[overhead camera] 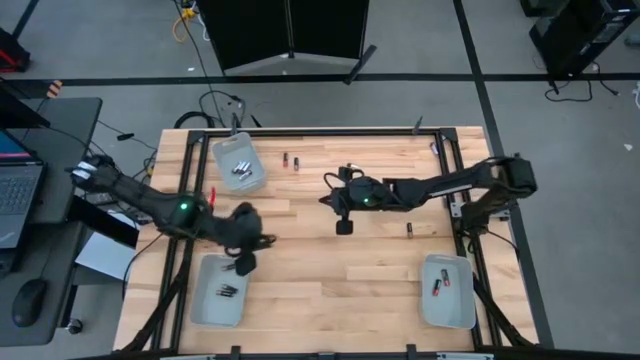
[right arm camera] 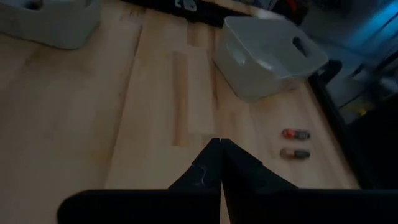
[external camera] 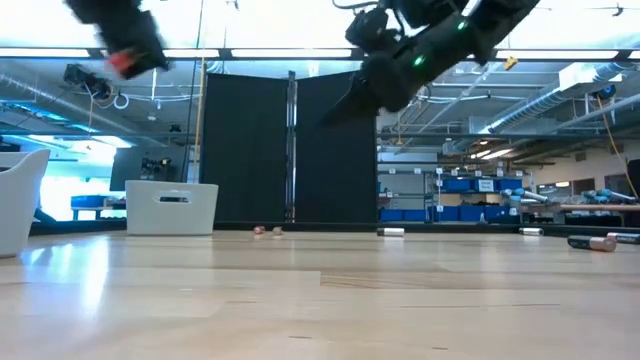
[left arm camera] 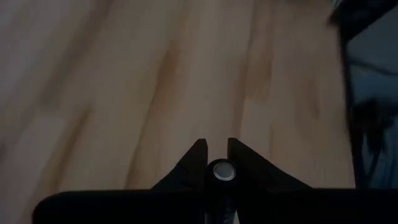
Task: Sort batteries
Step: Put the black-red battery into the bottom right gray bin
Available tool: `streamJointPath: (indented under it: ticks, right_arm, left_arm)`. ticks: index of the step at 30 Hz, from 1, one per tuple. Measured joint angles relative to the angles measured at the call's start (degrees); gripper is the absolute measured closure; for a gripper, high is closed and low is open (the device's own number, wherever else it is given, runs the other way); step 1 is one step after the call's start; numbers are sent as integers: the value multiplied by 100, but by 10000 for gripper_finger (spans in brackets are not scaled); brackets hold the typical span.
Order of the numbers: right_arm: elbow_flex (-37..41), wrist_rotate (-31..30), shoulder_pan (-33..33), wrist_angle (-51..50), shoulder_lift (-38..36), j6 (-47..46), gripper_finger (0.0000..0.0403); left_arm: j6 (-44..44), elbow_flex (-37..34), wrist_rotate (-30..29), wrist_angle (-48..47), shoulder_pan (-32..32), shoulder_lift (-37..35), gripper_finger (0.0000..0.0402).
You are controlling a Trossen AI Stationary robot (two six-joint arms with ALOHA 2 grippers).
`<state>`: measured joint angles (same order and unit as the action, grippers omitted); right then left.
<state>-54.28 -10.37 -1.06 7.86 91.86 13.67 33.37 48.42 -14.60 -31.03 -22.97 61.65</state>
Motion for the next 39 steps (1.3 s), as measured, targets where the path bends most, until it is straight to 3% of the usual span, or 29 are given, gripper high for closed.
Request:
streamJointPath:
  ticks: [6, 11, 17, 29, 39]
  right_arm:
    - [46, 612, 353, -753, -675, -937, 384]
    - [391, 859, 740, 163, -902, -1596, 384]
    - [771, 756, 1129, 1662, -909, -1942, 358]
    - [791, 135, 1449, 2128, -1006, -2297, 246]
    - [791, 80, 1433, 2377, -995, -2199, 236]
  left_arm:
    - [-1549, 0, 107, 2068, 662, 368, 353]
    - [-2339, 0, 290, 3624, 965, 743, 353]
    - [-2560, -2, 1177, 5488, 1226, 1412, 353]
    - [-2435, -2, 1671, 6710, 1509, 2009, 353]
    - [-2462, -2, 1714, 7112, 1722, 2069, 353]
